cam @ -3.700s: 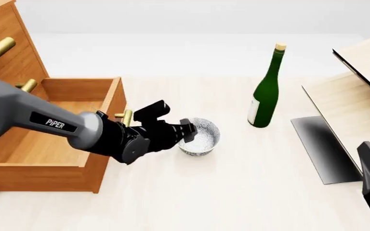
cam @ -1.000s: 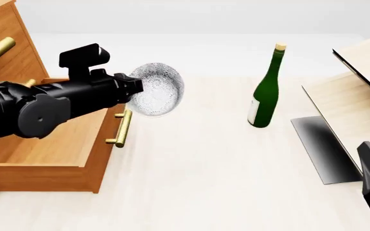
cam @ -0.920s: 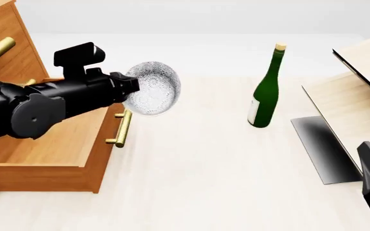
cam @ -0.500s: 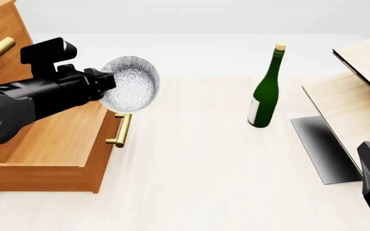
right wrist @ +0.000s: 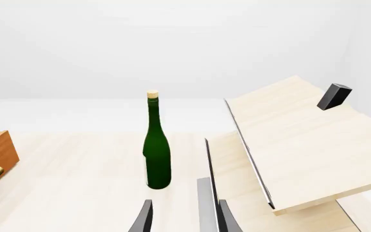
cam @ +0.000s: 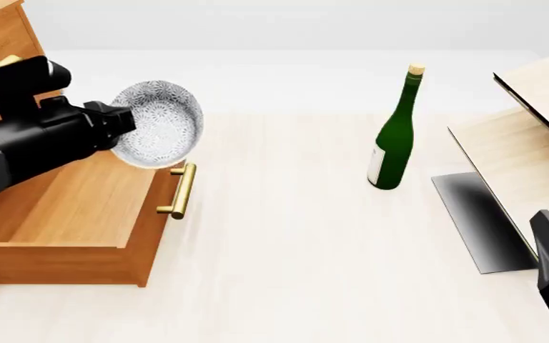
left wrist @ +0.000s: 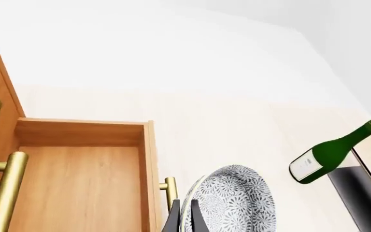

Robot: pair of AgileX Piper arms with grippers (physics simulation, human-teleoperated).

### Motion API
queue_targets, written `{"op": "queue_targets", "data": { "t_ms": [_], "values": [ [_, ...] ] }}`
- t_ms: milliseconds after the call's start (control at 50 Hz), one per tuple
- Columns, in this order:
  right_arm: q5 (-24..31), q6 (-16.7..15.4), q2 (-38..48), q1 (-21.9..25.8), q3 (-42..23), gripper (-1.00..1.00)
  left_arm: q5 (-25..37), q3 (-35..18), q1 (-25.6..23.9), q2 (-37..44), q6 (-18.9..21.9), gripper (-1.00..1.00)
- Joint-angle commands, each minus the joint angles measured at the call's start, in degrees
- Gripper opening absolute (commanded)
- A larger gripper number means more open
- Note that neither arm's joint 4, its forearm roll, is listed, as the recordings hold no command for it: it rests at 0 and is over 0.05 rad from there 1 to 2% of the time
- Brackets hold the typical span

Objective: Put the bowl in the bottom drawer of the cabinet and close it.

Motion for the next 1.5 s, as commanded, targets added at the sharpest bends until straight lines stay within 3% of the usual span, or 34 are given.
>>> {"op": "queue_targets", "data": {
  "t_ms": [20,960,1500],
  "values": [
    [0.0,0.0,0.0,0.0,0.0,1.0,0.4,1.3,3.1,-2.5,0.6,-1.0],
    [0.0,0.0,0.0,0.0,0.0,1.0,-0.4,4.4,14.0,-2.0,5.9,-1.0],
    [0.0,0.0,0.0,0.0,0.0,1.0,0.3,7.1,16.6,-4.6,5.4,-1.0]
  ]
}}
